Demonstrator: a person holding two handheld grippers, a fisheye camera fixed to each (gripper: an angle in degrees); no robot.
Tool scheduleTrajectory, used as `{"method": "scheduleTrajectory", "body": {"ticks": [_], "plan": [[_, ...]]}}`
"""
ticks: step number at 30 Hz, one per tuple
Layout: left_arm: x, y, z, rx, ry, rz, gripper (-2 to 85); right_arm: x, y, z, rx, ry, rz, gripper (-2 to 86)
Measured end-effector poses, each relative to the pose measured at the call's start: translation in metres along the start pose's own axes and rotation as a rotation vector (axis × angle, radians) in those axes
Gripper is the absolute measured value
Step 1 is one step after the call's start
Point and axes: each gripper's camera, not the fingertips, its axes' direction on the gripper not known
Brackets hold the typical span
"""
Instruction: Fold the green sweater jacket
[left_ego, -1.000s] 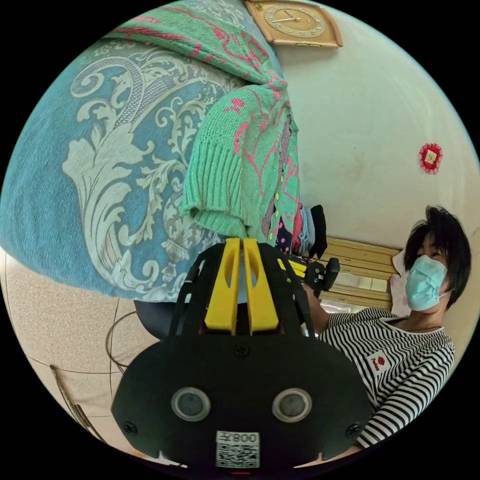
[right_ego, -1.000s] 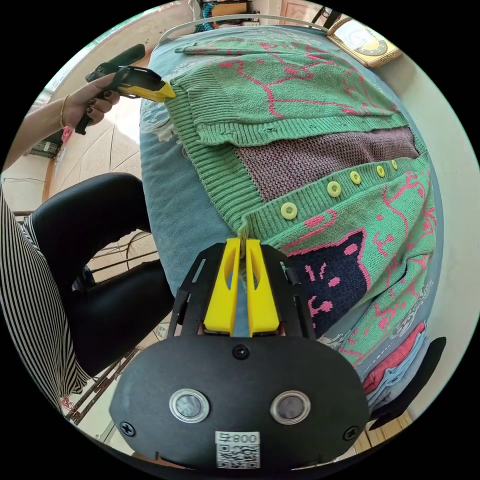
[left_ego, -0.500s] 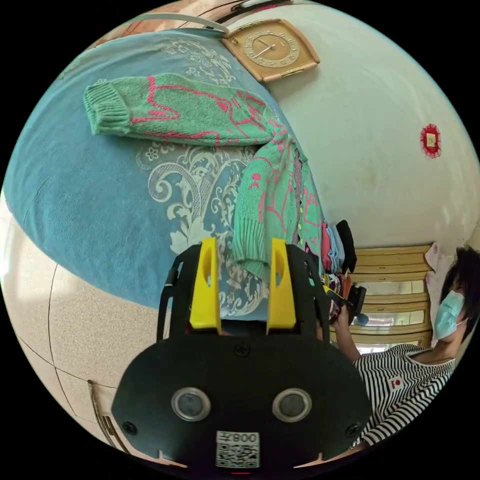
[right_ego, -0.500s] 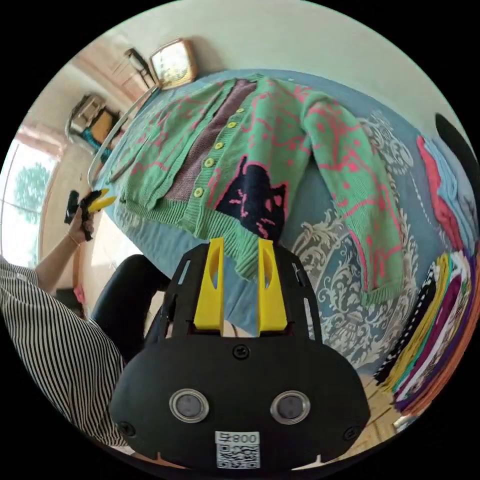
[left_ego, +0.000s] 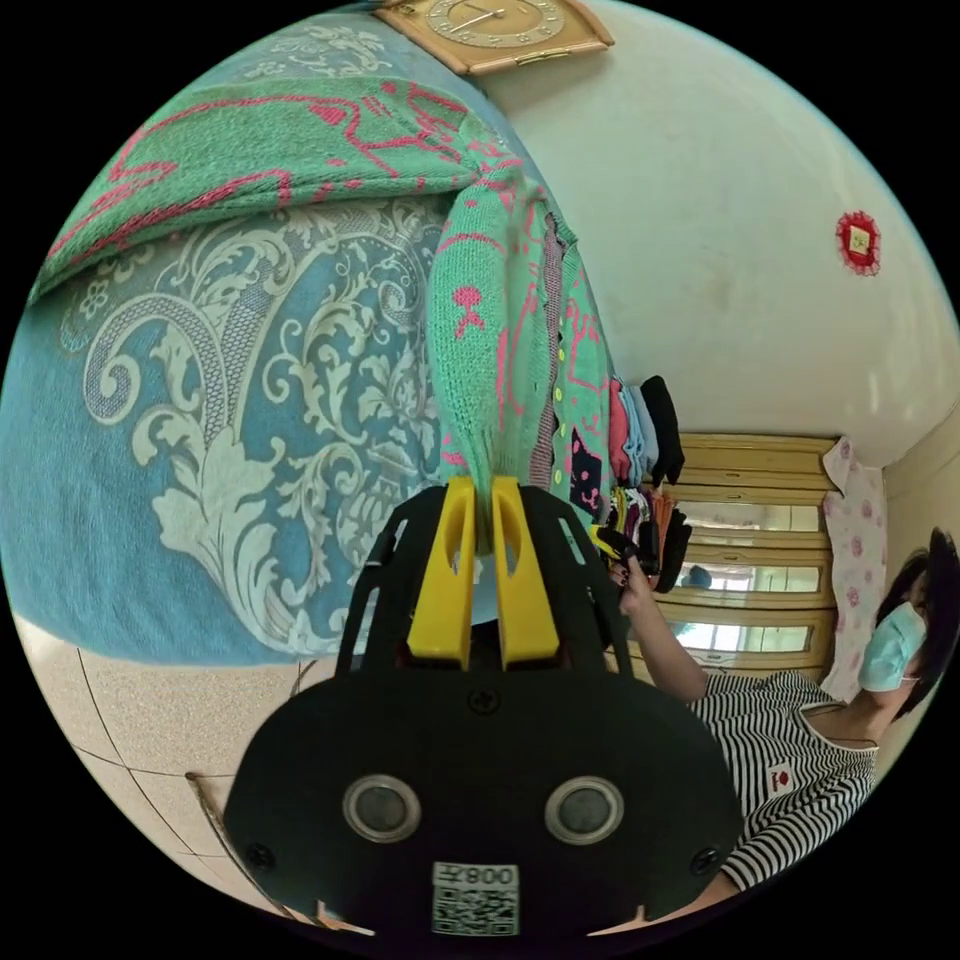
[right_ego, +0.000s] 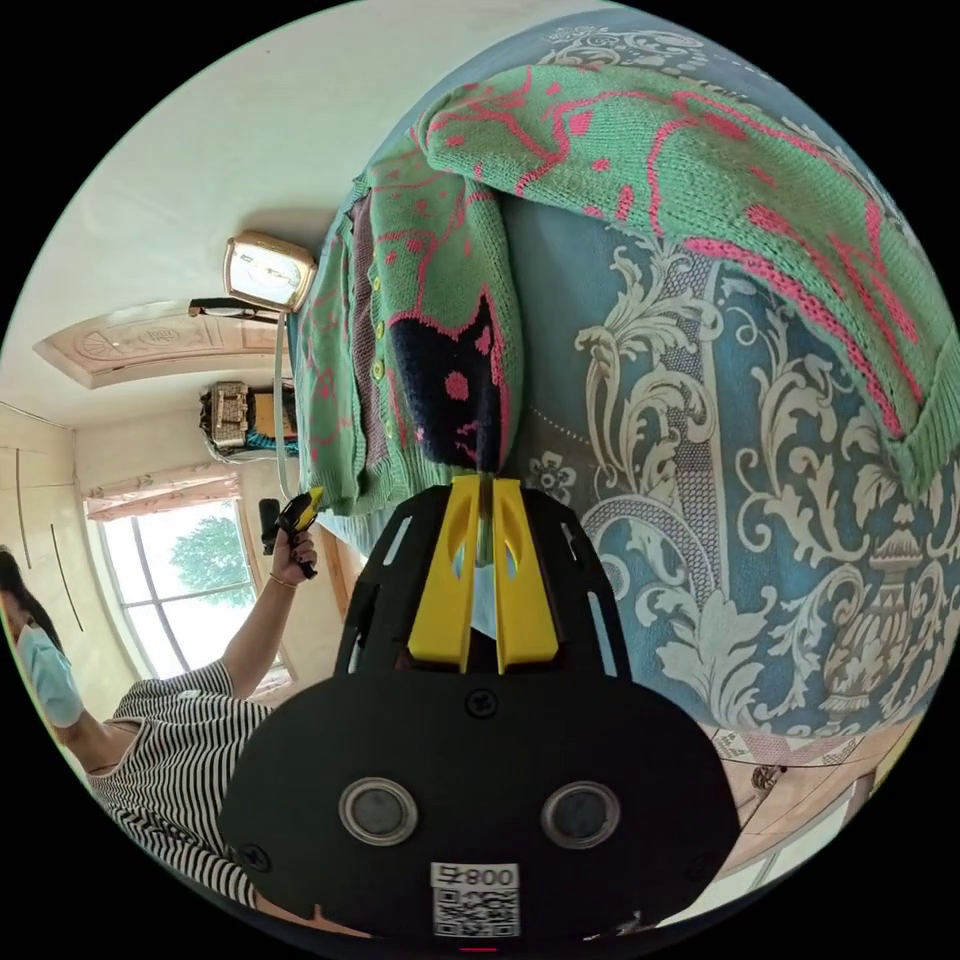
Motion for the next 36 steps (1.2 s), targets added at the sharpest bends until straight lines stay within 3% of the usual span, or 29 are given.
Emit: {"method": "scheduleTrajectory", "body": {"ticks": [7, 19, 28, 36], "plan": [[0.018, 0.035, -0.063, 0.112, 0.100, 0.042, 2.6, 0.050, 0.025, -0.046, 0.041, -0.195, -0.027, 1.2], [0.027, 0.099, -0.112, 0.145, 0.162, 0.077, 2.9, 0.082, 0.102, -0.098, 0.035, -0.285, -0.109, 1.0], [0.000, 0.076, -0.102, 0.216, 0.012, -0.091, 6.5, 0.150, 0.089, -0.068, 0.108, -0.288, 0.108, 4.0], [0.035, -0.005, -0.121, 0.228, -0.227, -0.060, 9.9, 0.134, 0.037, -0.126, 0.245, 0.015, 0.122, 9.9]]}}
